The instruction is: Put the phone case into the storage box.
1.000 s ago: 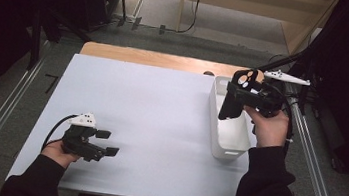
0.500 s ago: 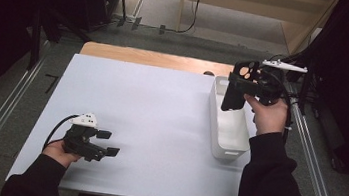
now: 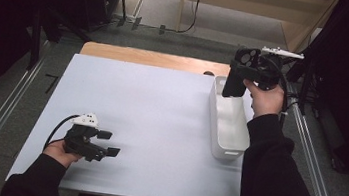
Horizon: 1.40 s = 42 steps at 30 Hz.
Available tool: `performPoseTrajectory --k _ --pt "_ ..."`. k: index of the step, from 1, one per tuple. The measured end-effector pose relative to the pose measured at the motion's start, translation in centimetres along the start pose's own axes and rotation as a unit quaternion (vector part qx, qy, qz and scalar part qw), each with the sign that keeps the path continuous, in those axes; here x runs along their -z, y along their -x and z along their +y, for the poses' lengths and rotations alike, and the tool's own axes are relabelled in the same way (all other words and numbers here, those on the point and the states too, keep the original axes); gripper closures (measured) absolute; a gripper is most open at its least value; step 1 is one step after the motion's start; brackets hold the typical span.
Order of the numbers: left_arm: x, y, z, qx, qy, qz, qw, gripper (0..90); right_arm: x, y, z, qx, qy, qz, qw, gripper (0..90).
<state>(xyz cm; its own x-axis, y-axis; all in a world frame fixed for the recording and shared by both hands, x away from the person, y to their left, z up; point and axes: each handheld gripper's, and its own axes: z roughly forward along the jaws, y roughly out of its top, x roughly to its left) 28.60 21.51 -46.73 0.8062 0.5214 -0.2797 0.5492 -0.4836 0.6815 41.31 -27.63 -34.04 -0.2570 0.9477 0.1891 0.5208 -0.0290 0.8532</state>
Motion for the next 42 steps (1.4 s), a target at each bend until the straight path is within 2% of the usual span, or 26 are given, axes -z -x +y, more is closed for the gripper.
performPoseTrajectory --k 8,14,17,23,32,42 --pt "0.0 0.0 0.0 -0.001 0.004 -0.002 1.0000 24.6 -1.9 -0.2 0.9 0.013 -0.012 -0.024 0.9995 11.4" --pt "0.0 0.0 0.0 -0.002 0.003 -0.002 1.0000 24.6 -3.1 0.1 1.1 0.000 -0.012 -0.036 0.9993 11.4" --pt "0.0 0.1 0.0 -0.003 0.003 -0.002 1.0000 24.6 -3.6 0.1 1.2 0.006 -0.014 -0.046 0.9988 11.4" --pt "0.0 0.3 0.1 -0.007 0.001 -0.003 1.0000 24.6 -4.7 0.1 1.0 0.003 -0.016 -0.057 0.9983 11.4" --pt "0.0 0.2 0.1 -0.005 0.002 -0.006 1.0000 24.6 -6.3 0.6 0.8 -0.014 -0.011 -0.067 0.9976 11.4" --pt "-0.1 0.4 0.1 -0.009 0.003 -0.007 0.9999 24.6 -7.0 1.0 0.5 -0.031 -0.003 -0.079 0.9964 11.3"
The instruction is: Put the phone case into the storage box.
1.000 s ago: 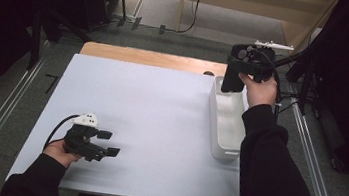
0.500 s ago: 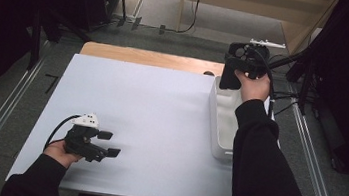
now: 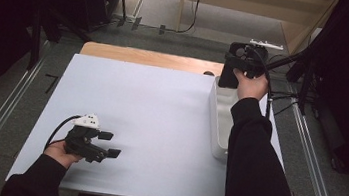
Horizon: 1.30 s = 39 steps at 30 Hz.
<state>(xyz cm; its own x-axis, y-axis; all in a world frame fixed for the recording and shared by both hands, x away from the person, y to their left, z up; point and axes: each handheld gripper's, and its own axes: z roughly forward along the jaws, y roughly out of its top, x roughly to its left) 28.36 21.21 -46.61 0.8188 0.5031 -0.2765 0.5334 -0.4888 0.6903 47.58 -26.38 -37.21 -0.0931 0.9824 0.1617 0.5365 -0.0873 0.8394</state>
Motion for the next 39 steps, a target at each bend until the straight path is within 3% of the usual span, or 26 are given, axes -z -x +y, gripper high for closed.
performPoseTrajectory --k 18,39 --pt "0.1 -0.1 0.0 0.002 0.001 0.000 1.0000 24.7 -1.9 -0.4 -1.7 -0.009 0.001 -0.020 0.9997 11.4" --pt "0.1 -0.1 0.0 0.000 -0.001 0.000 1.0000 24.7 -3.4 -0.3 -3.9 -0.011 -0.004 -0.027 0.9996 11.3"
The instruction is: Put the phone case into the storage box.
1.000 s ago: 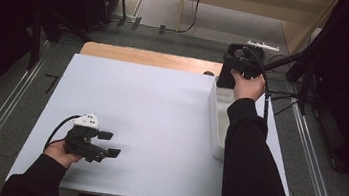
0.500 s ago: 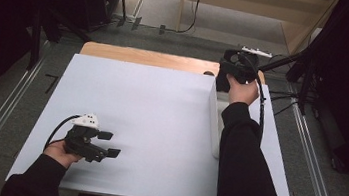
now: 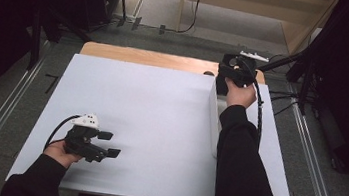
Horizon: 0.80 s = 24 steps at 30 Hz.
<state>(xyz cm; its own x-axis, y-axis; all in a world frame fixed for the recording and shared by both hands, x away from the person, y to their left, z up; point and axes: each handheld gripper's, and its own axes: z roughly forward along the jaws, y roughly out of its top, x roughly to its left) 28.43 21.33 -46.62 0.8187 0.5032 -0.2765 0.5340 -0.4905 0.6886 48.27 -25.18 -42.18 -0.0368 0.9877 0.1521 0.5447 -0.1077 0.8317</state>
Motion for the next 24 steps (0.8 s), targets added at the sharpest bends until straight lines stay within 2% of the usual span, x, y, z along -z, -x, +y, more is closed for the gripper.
performPoseTrajectory --k 13,24 --pt "-0.1 0.0 0.0 -0.001 -0.005 0.000 1.0000 24.6 -0.5 -0.1 -0.4 0.008 -0.002 0.002 1.0000 11.2" --pt "-0.2 0.1 0.0 0.001 -0.004 -0.001 1.0000 24.7 -0.7 0.0 -1.3 0.004 -0.006 0.004 1.0000 11.1"
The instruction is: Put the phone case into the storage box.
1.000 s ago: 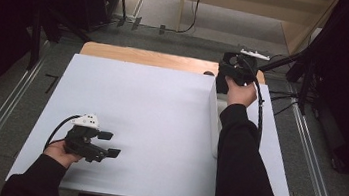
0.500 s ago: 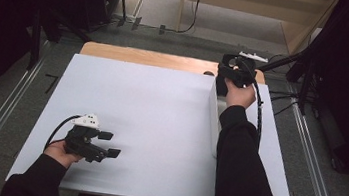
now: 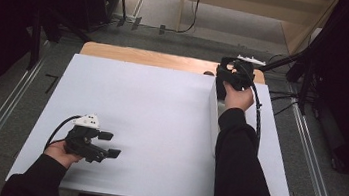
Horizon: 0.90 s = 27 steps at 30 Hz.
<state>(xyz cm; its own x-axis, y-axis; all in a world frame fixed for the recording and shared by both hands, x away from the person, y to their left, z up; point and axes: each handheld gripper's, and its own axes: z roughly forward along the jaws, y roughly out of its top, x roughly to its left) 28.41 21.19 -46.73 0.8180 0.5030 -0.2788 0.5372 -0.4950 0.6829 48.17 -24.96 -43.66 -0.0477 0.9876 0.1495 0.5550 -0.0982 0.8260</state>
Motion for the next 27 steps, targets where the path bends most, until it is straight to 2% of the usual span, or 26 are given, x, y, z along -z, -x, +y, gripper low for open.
performPoseTrajectory --k 15,21,27 --pt "0.04 -0.02 0.01 -0.001 -0.001 0.000 1.0000 24.7 -0.07 -0.11 -0.88 0.009 -0.002 -0.003 1.0000 10.4" --pt "0.01 -0.03 0.01 -0.001 0.000 0.000 1.0000 24.7 -0.06 0.15 -0.82 0.001 -0.008 0.005 1.0000 9.6" --pt "0.00 -0.03 0.02 0.000 -0.001 0.001 1.0000 24.7 -0.10 0.06 -0.76 0.010 -0.008 0.003 0.9999 9.6"
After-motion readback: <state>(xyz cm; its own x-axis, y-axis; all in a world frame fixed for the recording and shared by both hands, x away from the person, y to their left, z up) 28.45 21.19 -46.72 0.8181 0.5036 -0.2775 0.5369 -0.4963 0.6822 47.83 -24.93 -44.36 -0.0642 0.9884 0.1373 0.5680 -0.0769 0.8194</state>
